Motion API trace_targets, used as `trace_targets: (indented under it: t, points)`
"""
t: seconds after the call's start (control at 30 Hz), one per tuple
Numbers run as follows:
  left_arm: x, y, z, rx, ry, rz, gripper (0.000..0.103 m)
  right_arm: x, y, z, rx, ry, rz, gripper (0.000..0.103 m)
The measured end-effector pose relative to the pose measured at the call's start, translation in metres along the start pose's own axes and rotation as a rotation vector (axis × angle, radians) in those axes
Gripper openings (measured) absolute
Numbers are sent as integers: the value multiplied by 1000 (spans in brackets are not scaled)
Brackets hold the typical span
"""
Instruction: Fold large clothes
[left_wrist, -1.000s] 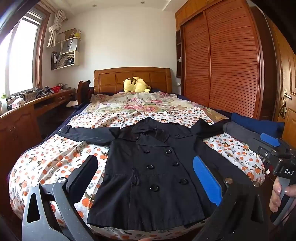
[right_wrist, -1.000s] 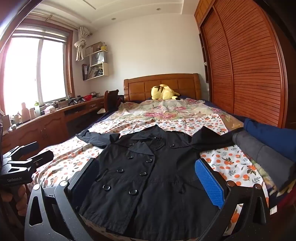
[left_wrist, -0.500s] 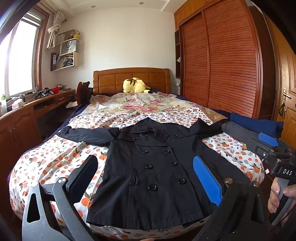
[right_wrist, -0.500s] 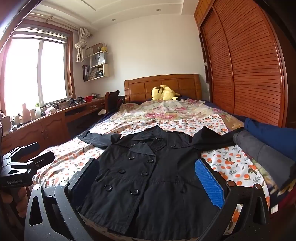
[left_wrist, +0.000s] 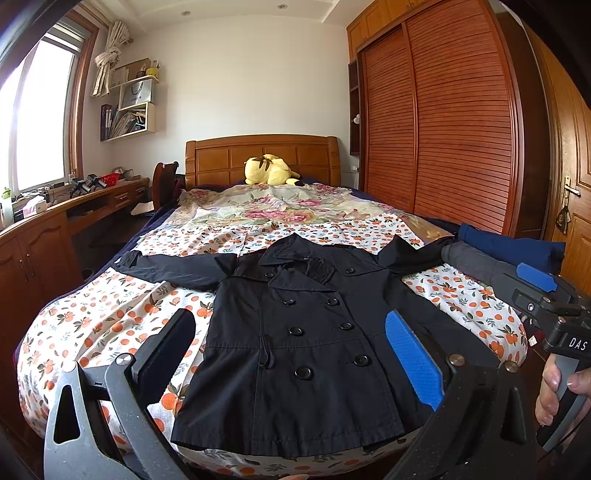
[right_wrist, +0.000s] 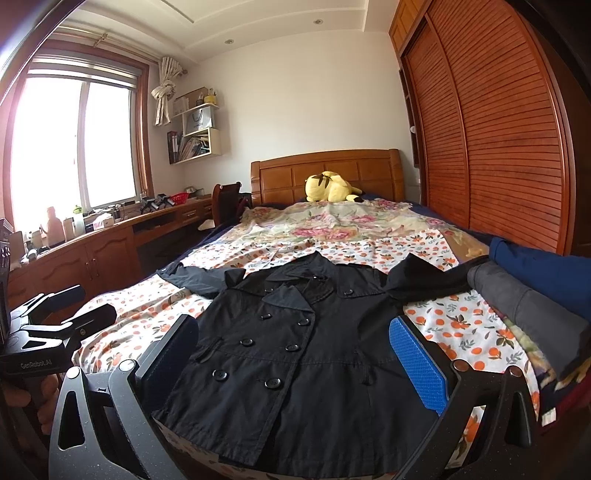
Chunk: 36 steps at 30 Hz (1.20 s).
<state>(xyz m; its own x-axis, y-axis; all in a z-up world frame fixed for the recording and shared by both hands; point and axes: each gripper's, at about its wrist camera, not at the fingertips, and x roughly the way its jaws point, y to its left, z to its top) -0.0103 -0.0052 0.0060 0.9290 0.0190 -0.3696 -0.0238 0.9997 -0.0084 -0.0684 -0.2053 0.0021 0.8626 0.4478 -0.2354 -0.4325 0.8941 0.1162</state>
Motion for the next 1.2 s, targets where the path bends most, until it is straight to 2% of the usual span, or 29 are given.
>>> trace_targets:
  t: [1.2]
  points:
    - [-2,-2,-3,1,3,-2,103,0,-1,0,4,10,-1,103]
